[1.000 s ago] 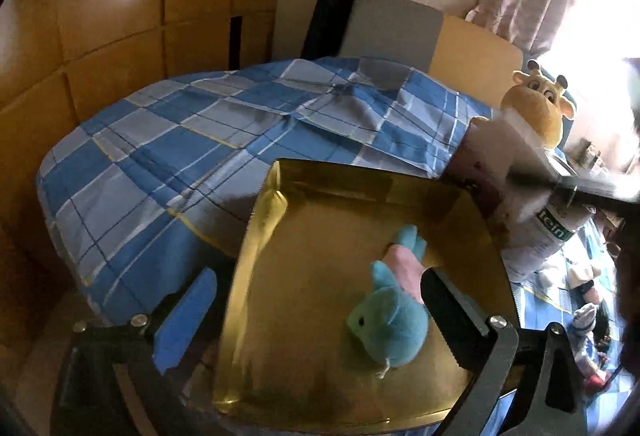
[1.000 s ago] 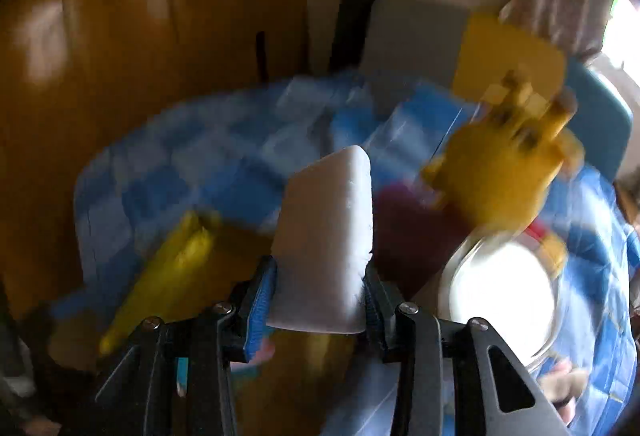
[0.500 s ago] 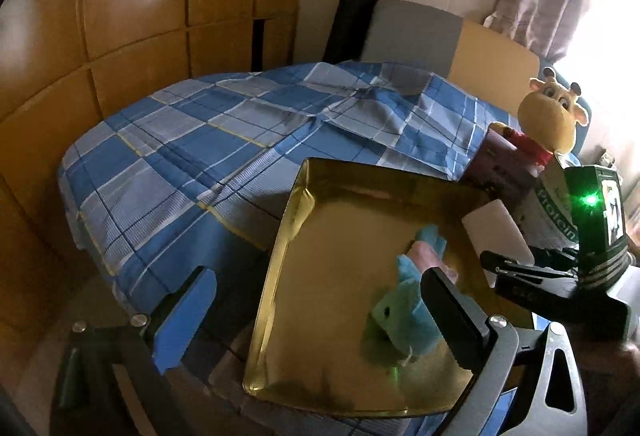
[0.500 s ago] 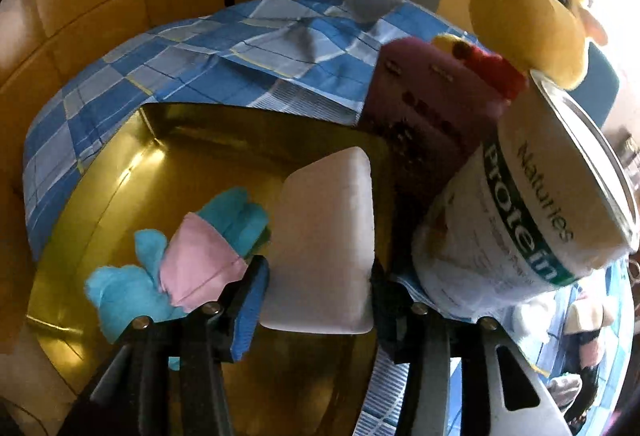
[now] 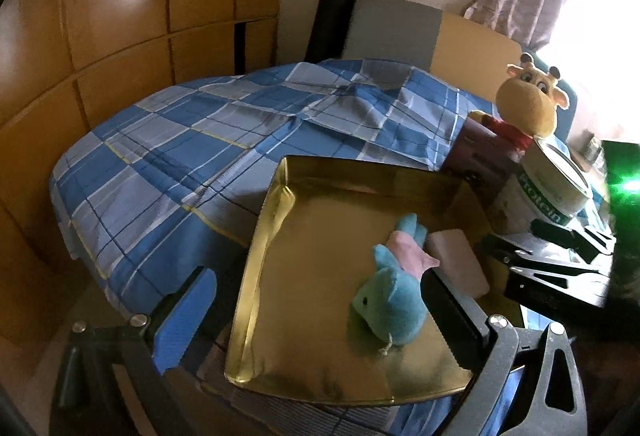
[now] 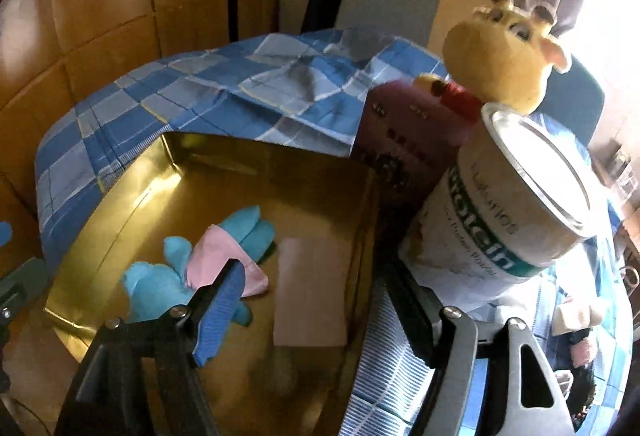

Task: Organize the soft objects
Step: 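Lower the white sponge block into the gold tray and open the right gripper, then move both grippers back from the tray to the pile of soft items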

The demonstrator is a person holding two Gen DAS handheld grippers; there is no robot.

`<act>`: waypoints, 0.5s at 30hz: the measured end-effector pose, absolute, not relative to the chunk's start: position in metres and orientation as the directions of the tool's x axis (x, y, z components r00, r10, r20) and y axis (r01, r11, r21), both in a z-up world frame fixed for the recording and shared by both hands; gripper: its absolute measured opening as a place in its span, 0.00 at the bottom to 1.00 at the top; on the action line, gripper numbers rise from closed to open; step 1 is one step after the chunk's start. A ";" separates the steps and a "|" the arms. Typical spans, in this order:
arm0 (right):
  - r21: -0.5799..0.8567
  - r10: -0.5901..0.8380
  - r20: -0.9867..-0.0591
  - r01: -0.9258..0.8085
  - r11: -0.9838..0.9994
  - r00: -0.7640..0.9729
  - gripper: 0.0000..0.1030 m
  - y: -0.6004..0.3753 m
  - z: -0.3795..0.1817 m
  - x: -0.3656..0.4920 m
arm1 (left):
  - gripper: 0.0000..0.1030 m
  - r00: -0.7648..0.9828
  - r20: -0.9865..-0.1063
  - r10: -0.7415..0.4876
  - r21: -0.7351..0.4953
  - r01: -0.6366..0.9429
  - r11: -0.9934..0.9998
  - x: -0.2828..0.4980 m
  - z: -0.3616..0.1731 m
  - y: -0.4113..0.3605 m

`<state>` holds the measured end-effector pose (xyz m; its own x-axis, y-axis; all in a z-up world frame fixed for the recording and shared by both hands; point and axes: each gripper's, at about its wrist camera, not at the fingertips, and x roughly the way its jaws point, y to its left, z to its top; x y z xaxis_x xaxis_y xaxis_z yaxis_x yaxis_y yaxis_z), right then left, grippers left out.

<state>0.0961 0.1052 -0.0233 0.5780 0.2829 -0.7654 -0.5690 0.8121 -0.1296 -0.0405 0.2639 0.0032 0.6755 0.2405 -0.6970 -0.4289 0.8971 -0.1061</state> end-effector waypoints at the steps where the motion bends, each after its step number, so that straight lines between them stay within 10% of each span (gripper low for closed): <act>1: -0.132 0.287 -0.758 -0.568 0.812 0.586 0.72 0.102 -0.021 0.093 | 1.00 0.676 -0.698 0.237 -0.105 -0.424 0.899 -0.040 0.003 0.262; 15: -0.121 0.254 -0.686 -0.452 0.884 0.682 0.72 0.011 0.004 0.082 | 1.00 0.686 -0.706 0.176 -0.064 -0.310 0.949 -0.029 0.007 0.218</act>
